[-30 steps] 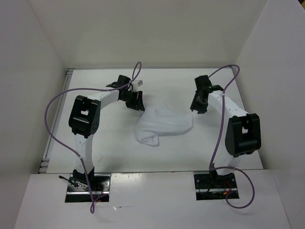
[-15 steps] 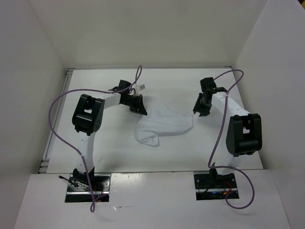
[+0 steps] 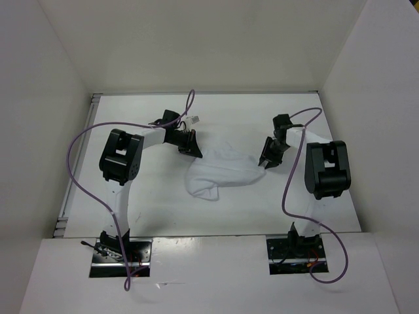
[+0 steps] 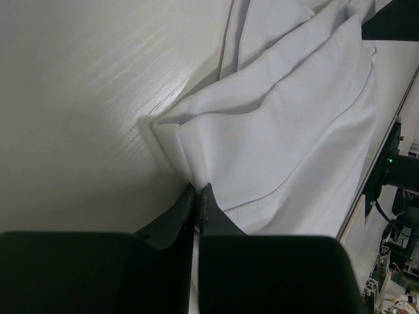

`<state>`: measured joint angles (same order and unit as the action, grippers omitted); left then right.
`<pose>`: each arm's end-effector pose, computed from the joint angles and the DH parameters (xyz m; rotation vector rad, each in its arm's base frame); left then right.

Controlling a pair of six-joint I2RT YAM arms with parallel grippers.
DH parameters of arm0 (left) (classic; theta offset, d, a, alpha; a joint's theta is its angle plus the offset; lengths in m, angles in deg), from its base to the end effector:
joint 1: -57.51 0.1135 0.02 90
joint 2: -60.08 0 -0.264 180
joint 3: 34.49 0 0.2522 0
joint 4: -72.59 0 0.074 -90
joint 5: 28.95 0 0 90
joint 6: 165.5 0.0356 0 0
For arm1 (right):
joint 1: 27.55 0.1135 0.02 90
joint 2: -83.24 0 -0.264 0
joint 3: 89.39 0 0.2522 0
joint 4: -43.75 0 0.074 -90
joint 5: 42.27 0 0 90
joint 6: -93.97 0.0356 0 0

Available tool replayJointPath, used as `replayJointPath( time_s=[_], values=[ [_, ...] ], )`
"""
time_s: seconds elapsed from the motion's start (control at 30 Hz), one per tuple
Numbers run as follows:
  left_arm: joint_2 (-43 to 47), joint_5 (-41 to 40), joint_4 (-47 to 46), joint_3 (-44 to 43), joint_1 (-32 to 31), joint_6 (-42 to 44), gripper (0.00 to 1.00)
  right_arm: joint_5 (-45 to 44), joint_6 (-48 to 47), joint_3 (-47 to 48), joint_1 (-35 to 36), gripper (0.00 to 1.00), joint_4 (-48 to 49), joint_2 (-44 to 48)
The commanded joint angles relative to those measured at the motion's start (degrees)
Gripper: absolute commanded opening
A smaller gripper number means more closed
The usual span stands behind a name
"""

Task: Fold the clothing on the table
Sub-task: Flatten the skirt out

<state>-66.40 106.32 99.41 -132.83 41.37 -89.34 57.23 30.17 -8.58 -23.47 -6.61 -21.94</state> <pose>0.4312 -0.1511 0.1257 0.3786 2.4889 -1.2092 0.3463 0.0306 0.1590 0.5263 2.8612 0.3352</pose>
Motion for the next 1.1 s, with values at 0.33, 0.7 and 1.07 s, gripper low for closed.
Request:
replayJointPath(
  time_s=[0.33,0.7,1.07],
  values=[
    [4.64,3.5,0.65,-4.88,3.57,-5.48,0.0,-4.57,-0.88,8.26,2.08,0.0,-2.75,6.82],
    [10.29,4.74,9.26,-37.23,8.23,-11.37,0.0,-5.54,-6.85,39.39,2.08,0.0,-11.48,14.31],
    [31.15,7.81,1.36,-16.35,7.8,-15.42,0.0,0.77,-8.62,30.7,2.08,0.0,-12.18,27.13]
  ],
)
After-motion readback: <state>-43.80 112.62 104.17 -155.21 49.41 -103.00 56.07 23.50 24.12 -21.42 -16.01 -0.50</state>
